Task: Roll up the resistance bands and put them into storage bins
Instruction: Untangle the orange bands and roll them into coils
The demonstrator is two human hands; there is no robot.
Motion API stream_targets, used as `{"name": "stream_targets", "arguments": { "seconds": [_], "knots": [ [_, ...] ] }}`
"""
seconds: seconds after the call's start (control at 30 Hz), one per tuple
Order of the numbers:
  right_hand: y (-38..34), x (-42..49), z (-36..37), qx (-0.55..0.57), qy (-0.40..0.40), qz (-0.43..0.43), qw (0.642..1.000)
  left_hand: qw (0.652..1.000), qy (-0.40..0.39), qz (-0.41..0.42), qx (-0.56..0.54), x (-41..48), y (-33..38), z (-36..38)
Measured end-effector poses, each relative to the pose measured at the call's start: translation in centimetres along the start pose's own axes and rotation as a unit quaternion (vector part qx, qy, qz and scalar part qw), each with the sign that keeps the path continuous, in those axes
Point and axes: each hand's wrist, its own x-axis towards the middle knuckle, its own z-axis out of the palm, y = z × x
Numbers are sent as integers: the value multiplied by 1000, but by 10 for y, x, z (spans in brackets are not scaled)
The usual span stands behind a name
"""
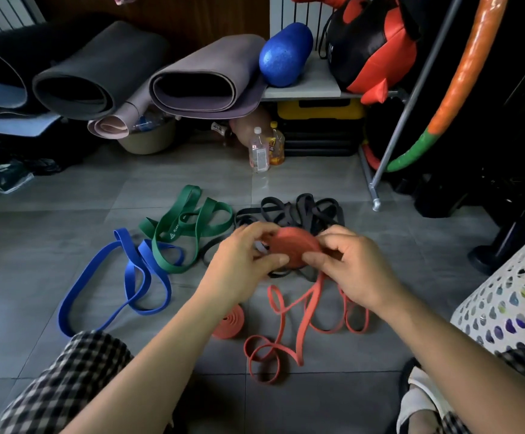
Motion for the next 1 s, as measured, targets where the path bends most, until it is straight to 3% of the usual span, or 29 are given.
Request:
{"name": "stream_targets", "arguments": {
  "seconds": [0.07, 0.13, 0.23, 0.3, 0.43, 0.57, 0.67, 0.73, 0.8, 0.87, 0.93, 1.0],
  "knots": [
    [1, -1, 0, -132, -36, -55, 989, 984, 1, 97, 146, 1, -3, -4],
    [-4, -1, -2, -152, -54, -75, 984, 982, -14, 129, 137, 0, -3, -3],
    [-11, 4, -9, 23, -48, -26, 998, 998, 9, 51, -48, -2, 3, -4],
    [-17, 6, -14, 159, -41, 17, 986, 985, 17, 16, -172, -3, 9, -3],
    [-26, 5, -17, 320, -20, 48, 946, 945, 24, 8, -326, -7, 18, 3],
    [-28, 0, -7, 416, 14, 80, 906, 897, 26, -20, -440, -10, 20, 14],
    [-24, 1, 1, 390, 40, 86, 916, 872, 12, -62, -486, -11, 14, 20],
    [-19, 3, -4, 296, 34, 69, 952, 907, -21, -86, -412, -9, 12, 14],
    [-11, 4, -12, 112, 20, 14, 993, 974, -46, -61, -214, -5, 9, 5],
    [-7, 4, -13, -60, -10, -48, 997, 998, -48, 7, -38, -2, 7, 0],
    [-9, 2, -11, -98, -34, -62, 993, 997, -38, 60, 22, -3, 9, 0],
    [-13, 2, -12, -18, -27, -36, 999, 998, -1, 52, -18, -2, 10, 0]
  ]
}}
